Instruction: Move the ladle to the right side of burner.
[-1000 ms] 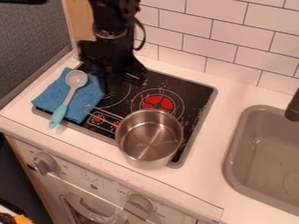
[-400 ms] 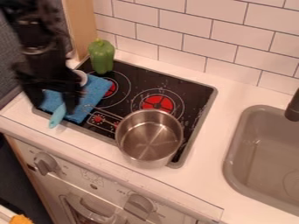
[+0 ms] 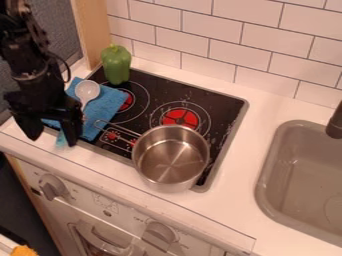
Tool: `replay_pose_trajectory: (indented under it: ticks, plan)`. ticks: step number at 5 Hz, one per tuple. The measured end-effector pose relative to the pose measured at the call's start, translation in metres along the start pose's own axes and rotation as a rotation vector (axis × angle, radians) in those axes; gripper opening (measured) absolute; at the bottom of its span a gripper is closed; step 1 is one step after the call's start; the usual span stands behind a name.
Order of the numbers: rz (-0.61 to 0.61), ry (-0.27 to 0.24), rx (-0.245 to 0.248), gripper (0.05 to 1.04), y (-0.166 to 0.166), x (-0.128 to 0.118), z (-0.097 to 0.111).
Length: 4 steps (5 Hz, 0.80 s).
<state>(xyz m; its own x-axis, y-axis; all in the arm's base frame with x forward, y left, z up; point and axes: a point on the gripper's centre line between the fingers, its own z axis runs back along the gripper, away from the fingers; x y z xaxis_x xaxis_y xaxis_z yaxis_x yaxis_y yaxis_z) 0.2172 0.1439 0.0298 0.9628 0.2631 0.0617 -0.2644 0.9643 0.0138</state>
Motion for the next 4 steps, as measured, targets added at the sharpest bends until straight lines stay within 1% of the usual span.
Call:
replay_pose_trajectory:
  ticks: [1,2,3,4]
  plan:
    - [-0.013,0.020,0.024,1.001,-0.001,0.003,-0.009]
    - [-0.010,0.056,0.047,1.001,0.002,0.004,-0.021]
    - [-0.003,0.067,0.058,0.945,0.006,0.009,-0.028]
    - [-0.011,0.070,0.059,0.664,0.005,0.011,-0.029]
